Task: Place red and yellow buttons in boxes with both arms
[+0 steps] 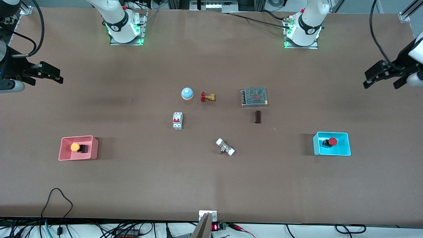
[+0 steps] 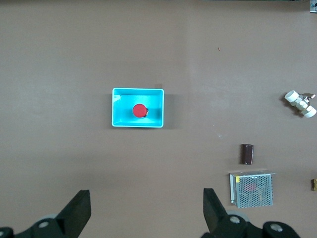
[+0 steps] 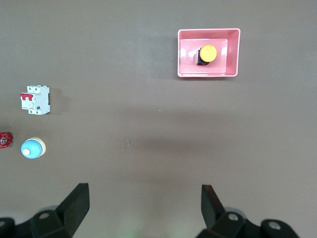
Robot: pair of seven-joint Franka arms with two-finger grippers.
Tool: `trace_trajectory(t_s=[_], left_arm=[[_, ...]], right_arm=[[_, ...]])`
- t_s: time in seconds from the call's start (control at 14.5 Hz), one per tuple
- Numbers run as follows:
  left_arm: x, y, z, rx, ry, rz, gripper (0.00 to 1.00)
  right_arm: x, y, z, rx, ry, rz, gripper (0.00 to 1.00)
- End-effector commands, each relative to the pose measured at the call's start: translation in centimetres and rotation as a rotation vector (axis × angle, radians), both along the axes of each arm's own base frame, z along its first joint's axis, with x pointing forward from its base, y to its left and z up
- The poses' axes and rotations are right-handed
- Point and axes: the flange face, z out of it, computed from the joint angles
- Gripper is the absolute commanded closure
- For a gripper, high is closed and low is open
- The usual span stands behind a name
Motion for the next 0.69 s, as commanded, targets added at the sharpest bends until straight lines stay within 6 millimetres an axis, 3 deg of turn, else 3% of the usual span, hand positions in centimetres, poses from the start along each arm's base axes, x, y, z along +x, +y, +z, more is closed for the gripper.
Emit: trace_trajectory(t_s=[0.0,0.41,0.62], left_arm=[[-2.0,0.2,0.2,-0.017,-0.005,-0.013,0.0],[-1.9,-0.2,0.2,-0.02,-0.004,0.024,0.0],[-0.5,-0.1,0.1,-0.019,-0.002,0.027,0.0]], right_arm=[[-1.2,-0.1,0.4,-0.009,0.007,-0.016,0.0],[-1.4,-0.3,0.6,-0.01,0.017,-0.017,0.0],[-1.6,-0.4,0.8,-0.009,0.012,-0.018,0.0]])
